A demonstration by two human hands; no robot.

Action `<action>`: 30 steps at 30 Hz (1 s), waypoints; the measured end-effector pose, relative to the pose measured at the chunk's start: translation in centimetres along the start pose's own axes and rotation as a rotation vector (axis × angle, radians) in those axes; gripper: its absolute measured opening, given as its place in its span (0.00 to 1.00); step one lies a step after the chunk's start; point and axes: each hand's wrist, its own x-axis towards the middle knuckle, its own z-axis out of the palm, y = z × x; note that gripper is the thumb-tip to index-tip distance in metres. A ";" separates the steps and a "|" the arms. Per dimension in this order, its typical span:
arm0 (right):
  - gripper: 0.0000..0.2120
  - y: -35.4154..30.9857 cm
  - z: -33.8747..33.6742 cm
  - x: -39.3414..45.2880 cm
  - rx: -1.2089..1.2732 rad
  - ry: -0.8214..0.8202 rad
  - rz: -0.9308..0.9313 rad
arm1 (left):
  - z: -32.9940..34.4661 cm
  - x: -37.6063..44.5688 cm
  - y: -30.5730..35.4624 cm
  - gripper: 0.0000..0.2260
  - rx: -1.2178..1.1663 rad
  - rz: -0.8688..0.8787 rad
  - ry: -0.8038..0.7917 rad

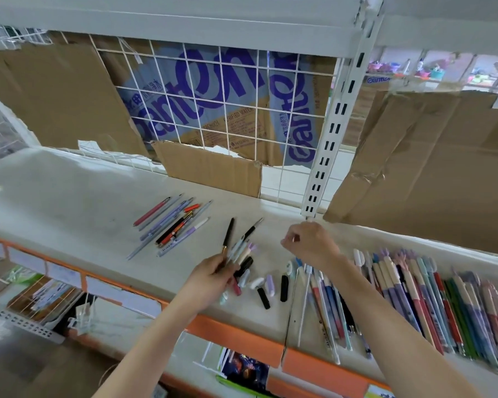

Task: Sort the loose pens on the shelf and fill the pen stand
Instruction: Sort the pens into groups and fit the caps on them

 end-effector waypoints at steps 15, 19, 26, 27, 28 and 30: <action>0.05 1.1 1.4 -2.4 -0.013 0.008 -0.134 | 1.0 -0.3 1.0 0.06 -0.283 0.047 -0.073; 0.14 1.1 1.2 -3.0 -0.117 -0.036 -0.129 | 0.8 -0.6 0.8 0.05 -0.356 0.026 -0.046; 0.16 1.1 1.0 -3.0 -0.169 -0.086 -0.078 | 0.2 -1.0 0.4 0.07 -0.389 0.025 -0.015; 0.15 1.1 1.0 -3.1 -0.186 -0.069 -0.081 | 0.1 -1.0 0.3 0.07 -0.384 0.019 -0.012; 0.14 1.1 1.1 -3.1 -0.197 -0.043 -0.081 | 0.0 -1.1 0.2 0.08 -0.373 0.014 -0.009; 0.12 1.2 1.2 -3.2 -0.161 0.003 -0.055 | -0.2 -1.2 0.1 0.09 -0.340 0.015 -0.006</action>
